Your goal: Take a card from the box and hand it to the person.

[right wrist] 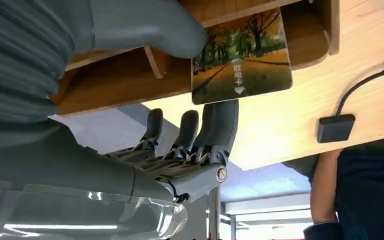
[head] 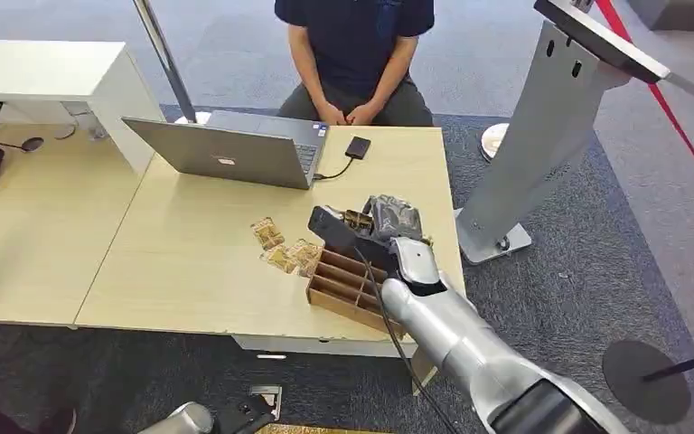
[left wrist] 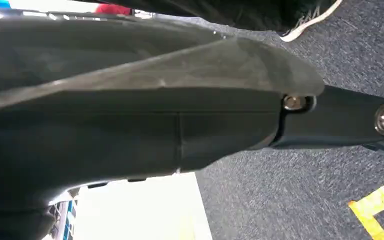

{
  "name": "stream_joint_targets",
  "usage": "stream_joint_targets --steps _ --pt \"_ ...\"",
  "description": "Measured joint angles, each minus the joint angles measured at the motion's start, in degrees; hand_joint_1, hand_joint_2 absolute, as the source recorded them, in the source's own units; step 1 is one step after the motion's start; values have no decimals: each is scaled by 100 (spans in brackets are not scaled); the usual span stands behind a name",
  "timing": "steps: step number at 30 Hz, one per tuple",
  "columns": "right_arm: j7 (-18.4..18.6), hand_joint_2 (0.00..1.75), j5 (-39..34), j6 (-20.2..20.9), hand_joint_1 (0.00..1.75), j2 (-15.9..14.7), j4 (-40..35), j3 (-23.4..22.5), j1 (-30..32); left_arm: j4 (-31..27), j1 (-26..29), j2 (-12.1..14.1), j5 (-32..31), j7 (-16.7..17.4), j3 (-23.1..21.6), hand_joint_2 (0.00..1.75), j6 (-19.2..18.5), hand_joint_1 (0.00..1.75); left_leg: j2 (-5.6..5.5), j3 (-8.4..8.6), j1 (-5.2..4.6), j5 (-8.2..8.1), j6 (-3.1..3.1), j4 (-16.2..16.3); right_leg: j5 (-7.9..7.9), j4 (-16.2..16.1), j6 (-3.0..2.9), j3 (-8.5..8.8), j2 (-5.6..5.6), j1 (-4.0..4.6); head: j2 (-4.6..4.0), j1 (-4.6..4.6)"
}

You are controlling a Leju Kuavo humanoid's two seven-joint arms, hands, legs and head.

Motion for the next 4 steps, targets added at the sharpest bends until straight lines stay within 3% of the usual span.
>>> stream_joint_targets --steps 4 --pt "-79 175 -96 -92 106 9 28 -17 3 0 -3 -2 0 15 0 0 0 0 1 0 0 0 0 0 0 0 0 0 0 0 0 0"
